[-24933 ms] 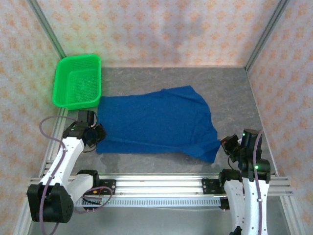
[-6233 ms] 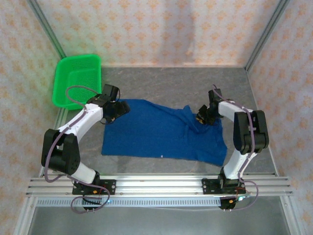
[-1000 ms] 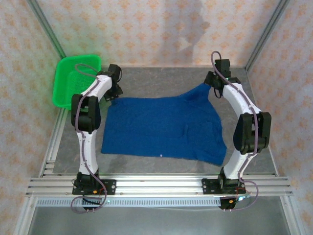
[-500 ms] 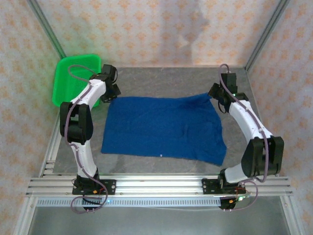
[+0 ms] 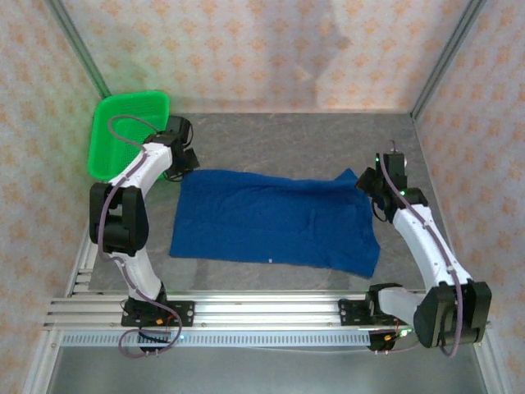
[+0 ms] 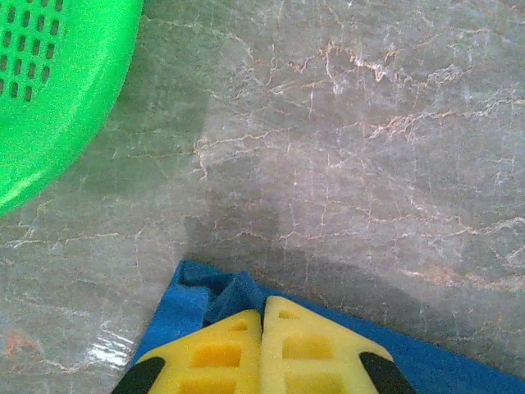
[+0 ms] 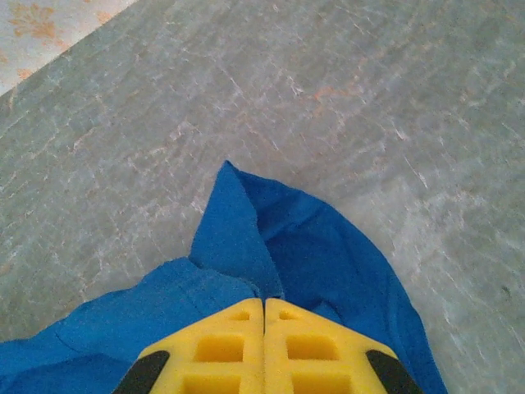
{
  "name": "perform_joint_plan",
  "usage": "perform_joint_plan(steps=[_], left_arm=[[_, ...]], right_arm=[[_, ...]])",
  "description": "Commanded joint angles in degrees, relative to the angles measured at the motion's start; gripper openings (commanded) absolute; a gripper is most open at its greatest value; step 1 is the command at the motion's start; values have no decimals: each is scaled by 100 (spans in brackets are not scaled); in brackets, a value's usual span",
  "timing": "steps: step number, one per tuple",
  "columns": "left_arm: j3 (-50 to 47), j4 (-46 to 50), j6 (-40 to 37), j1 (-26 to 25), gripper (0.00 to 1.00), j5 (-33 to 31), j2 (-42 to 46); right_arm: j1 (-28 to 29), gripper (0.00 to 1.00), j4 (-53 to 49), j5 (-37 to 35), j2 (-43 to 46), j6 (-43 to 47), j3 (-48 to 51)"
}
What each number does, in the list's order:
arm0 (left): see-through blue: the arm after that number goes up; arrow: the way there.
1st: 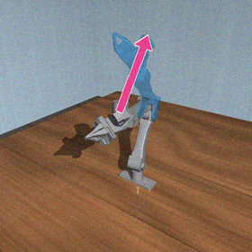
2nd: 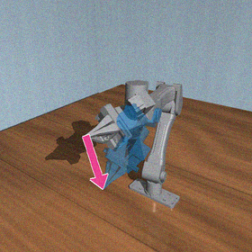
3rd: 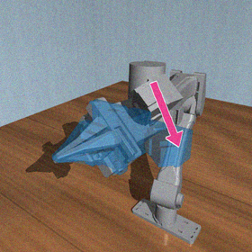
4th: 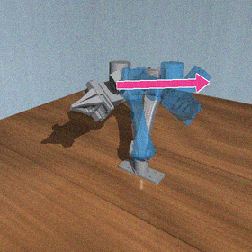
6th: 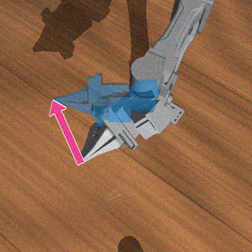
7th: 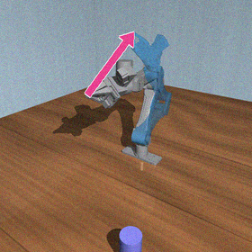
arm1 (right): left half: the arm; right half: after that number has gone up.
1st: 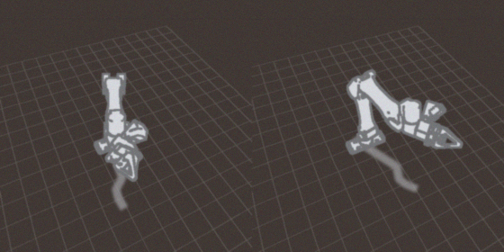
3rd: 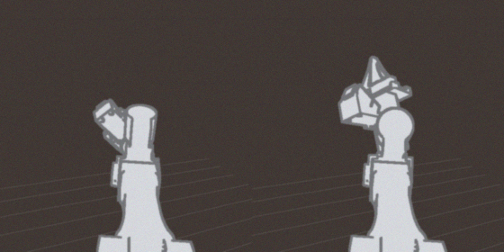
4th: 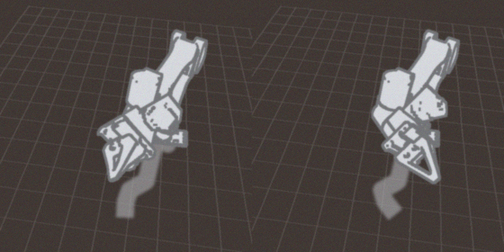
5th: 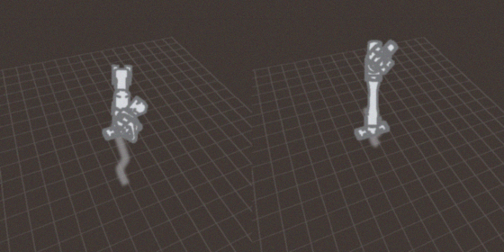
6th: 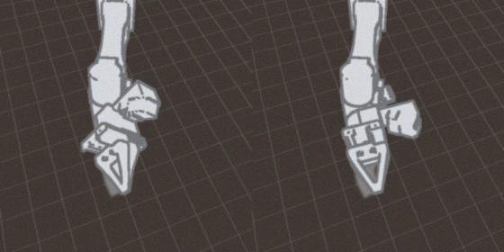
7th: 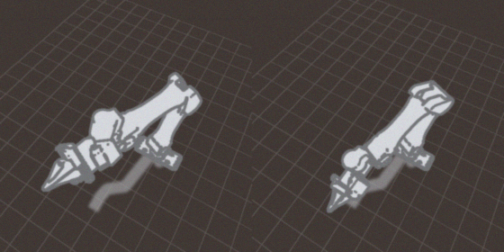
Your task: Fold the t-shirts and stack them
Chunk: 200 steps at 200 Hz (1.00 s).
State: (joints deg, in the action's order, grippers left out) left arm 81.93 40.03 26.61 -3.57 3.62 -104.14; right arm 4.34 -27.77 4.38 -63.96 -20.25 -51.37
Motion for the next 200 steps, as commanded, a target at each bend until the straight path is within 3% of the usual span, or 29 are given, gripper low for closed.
perform_joint_plan(steps=[1,75,200], left_arm=[[-211,-88,-198,60,0,-177,291],[-911,-82,-194,65,0,-320,607],[-1547,-237,-227,59,0,-516,465]], right_arm=[[-12,0,-395,-224,351,-183,174],[-12,0,-894,-272,941,-523,665],[-12,0,-1152,-212,1009,-1027,1396]])
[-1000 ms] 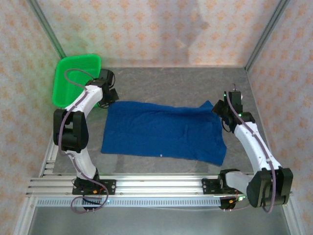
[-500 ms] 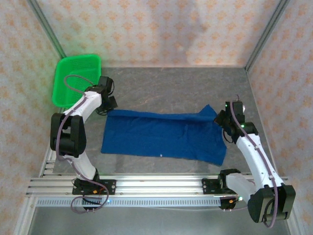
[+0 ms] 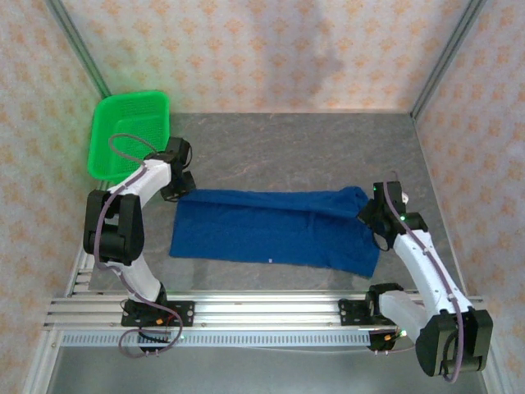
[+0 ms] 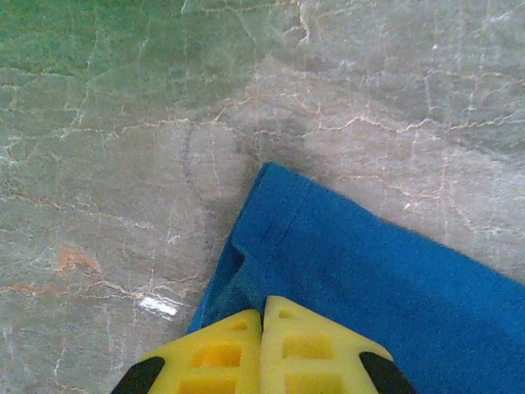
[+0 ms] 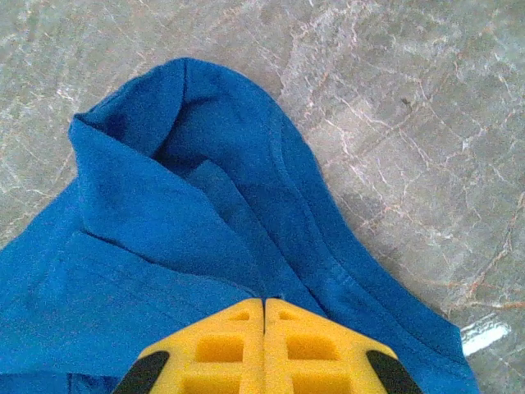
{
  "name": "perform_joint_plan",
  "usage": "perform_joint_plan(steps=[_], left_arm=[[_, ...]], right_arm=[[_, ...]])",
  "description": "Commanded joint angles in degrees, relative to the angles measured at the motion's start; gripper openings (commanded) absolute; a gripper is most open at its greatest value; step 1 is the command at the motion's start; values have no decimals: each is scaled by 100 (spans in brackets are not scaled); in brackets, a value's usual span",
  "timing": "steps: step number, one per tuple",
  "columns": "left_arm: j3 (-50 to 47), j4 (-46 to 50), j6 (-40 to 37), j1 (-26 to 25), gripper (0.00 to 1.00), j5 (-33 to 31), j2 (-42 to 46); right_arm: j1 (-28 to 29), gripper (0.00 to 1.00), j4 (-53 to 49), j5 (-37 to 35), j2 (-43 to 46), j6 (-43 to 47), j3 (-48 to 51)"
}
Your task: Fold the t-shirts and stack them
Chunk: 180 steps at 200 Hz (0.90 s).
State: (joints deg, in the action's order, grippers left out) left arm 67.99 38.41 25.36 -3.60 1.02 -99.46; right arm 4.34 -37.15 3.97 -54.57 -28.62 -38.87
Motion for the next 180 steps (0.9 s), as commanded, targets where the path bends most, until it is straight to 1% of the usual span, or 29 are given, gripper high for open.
perform_joint_plan(steps=[1,126,132,144,153,163,170,180], left_arm=[[-158,-78,-102,61,0,-254,-7],[-755,-229,19,59,0,-394,-154],[-782,-250,38,65,0,-421,-140],[-838,-293,39,61,10,-373,-78],[-861,-323,39,63,23,-291,23],[-874,-337,86,52,40,-202,202],[-875,-329,133,57,49,-154,384],[-846,-302,209,54,57,-56,647]], right_arm=[[-12,0,-214,-170,69,-198,153],[-12,0,-223,-335,-114,-591,737],[-15,3,-236,-335,-153,-624,760],[-13,13,-325,-383,-235,-751,768],[-8,23,-371,-412,-273,-815,722],[-12,31,-376,-427,-276,-811,633],[-7,35,-369,-443,-261,-806,562],[-10,40,-310,-363,-239,-735,398]])
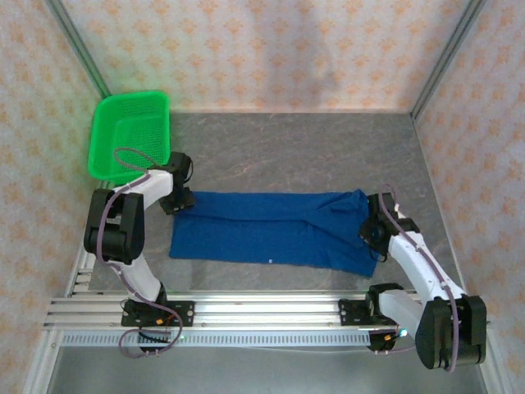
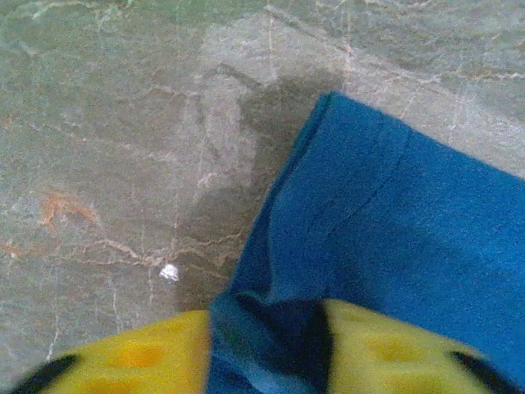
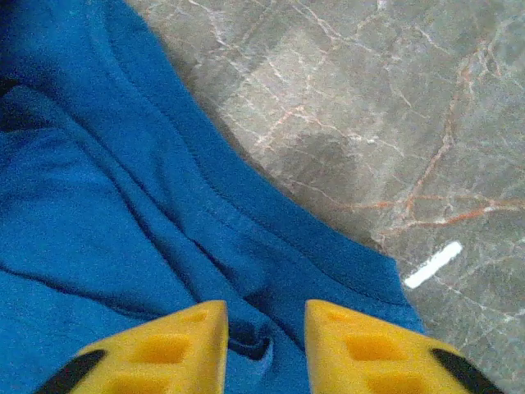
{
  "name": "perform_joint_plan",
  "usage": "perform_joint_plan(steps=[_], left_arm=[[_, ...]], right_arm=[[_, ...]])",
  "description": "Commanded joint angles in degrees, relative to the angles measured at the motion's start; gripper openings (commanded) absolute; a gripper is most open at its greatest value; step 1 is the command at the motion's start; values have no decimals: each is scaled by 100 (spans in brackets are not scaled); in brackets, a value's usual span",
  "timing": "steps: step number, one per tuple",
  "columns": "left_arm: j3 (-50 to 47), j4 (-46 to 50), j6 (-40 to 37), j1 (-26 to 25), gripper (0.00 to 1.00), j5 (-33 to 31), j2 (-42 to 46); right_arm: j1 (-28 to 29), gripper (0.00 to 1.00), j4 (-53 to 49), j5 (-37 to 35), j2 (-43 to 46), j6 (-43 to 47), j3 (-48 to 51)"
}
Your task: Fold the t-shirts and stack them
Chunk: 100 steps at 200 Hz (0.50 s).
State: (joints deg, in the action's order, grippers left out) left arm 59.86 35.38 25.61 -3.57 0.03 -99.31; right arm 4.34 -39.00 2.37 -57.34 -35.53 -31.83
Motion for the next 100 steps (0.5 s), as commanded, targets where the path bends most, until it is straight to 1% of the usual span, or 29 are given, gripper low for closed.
perform_joint_plan(steps=[1,19,43,55,80,100], left_arm=[[-30,8,192,51,57,55,658],[80,95,358,32,67,195,1179],[204,-103,466,-73,74,595,1861],[303,-232,431,-240,76,735,2092],[597,-338,171,-805,78,735,2315],[668,-449,-2,-1281,80,640,2425]], right_arm=[[-11,40,-120,-189,39,-25,-323],[-12,47,160,400,-24,237,-669],[9,50,1090,1849,-442,604,-914],[85,50,1271,2307,-880,800,-1121],[369,49,1158,2661,-2000,1455,-1696],[584,46,920,2560,-2740,1935,-2168]])
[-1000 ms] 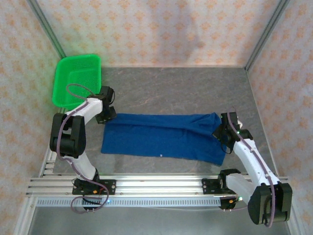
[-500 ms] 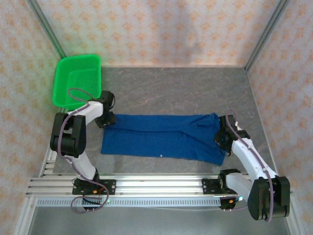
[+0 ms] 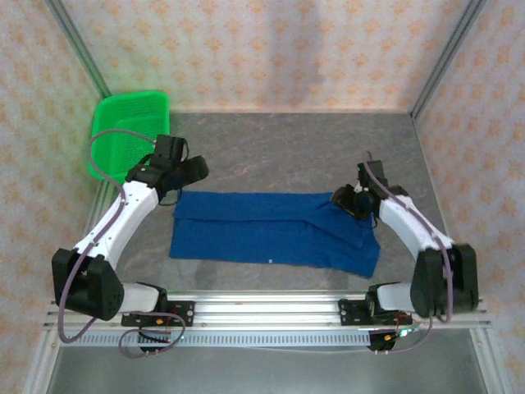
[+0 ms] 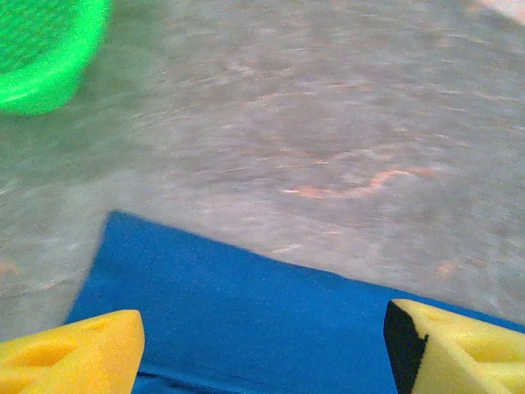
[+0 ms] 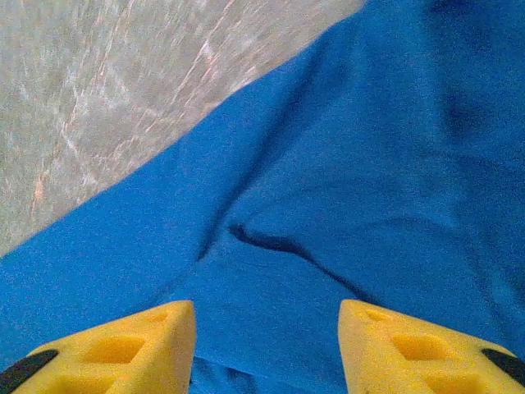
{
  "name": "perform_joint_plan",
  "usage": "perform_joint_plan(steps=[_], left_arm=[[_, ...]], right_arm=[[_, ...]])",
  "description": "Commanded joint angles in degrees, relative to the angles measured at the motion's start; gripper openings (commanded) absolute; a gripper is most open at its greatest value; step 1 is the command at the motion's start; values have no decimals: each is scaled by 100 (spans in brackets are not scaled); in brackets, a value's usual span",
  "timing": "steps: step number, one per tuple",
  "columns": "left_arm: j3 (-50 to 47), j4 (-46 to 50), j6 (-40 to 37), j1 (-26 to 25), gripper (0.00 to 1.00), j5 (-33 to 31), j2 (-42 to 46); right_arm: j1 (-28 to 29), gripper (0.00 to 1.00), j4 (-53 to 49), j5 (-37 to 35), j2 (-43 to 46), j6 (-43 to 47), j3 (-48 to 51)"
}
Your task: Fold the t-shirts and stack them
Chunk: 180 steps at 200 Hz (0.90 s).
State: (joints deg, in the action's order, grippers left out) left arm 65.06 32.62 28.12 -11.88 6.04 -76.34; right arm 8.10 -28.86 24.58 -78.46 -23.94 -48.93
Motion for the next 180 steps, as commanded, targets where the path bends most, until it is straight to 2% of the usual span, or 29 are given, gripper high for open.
perform_joint_plan(steps=[1,57,141,180], left_arm=[[148,-180,-258,-466,80,38,137],[25,-75,-395,-990,84,-18,519],[-358,233,-386,-1001,84,-265,1007],[-336,276,-420,-1001,84,-332,970]], right_arm=[[218,46,-102,325,-659,790,-481],[322,36,-497,50,-1738,1239,-1242],[357,33,-670,-216,-1887,1529,-1154],[368,25,-572,-73,-1931,1507,-1130]])
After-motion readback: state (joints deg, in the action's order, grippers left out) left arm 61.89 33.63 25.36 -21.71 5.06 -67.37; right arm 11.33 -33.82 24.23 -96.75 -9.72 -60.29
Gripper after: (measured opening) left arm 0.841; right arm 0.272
